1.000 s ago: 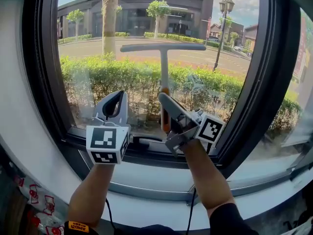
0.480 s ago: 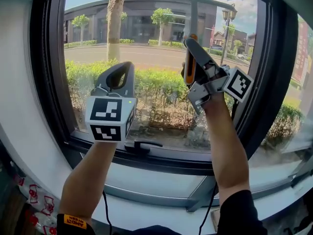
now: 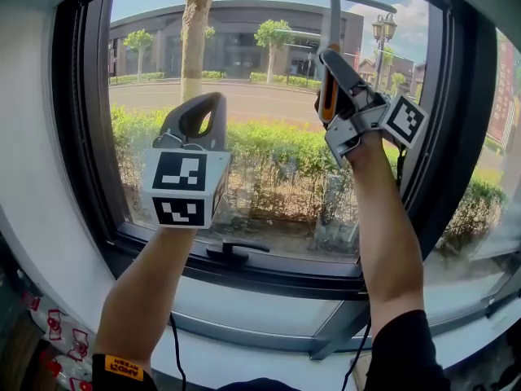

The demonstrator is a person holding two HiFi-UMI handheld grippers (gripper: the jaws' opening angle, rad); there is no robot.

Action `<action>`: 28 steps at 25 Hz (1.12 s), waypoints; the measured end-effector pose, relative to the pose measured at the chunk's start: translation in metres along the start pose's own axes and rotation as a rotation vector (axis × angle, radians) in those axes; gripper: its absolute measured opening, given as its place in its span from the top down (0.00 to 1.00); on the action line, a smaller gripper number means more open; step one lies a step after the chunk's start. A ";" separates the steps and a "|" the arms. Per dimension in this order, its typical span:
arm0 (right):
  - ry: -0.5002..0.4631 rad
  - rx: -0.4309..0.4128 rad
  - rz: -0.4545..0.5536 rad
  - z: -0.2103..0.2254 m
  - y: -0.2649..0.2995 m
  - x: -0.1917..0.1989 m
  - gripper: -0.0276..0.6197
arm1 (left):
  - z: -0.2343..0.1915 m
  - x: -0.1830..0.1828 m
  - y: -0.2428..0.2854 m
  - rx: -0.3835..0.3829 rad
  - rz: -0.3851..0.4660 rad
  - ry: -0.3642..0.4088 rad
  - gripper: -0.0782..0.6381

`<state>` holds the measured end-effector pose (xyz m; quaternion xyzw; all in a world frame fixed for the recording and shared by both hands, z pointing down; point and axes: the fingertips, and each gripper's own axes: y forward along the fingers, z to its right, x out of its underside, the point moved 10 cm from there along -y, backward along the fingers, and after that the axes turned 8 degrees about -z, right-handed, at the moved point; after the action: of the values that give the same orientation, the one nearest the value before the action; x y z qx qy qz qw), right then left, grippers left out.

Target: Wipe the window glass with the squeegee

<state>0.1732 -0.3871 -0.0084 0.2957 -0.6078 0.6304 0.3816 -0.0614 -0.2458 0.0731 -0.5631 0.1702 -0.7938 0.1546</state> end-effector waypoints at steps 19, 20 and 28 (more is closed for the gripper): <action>0.110 -0.005 -0.079 0.000 -0.078 0.104 0.88 | 0.044 0.051 0.004 0.100 -0.107 -0.058 0.87; 0.118 0.000 -0.082 -0.001 -0.084 0.111 0.88 | 0.047 0.054 0.004 0.105 -0.113 -0.061 0.87; 0.155 0.036 -0.105 -0.006 -0.126 0.155 0.88 | 0.064 0.079 0.002 0.139 -0.163 -0.077 0.87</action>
<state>0.1962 -0.3665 0.1891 0.2842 -0.5486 0.6413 0.4550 -0.0261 -0.2878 0.1584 -0.5930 0.0622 -0.7915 0.1346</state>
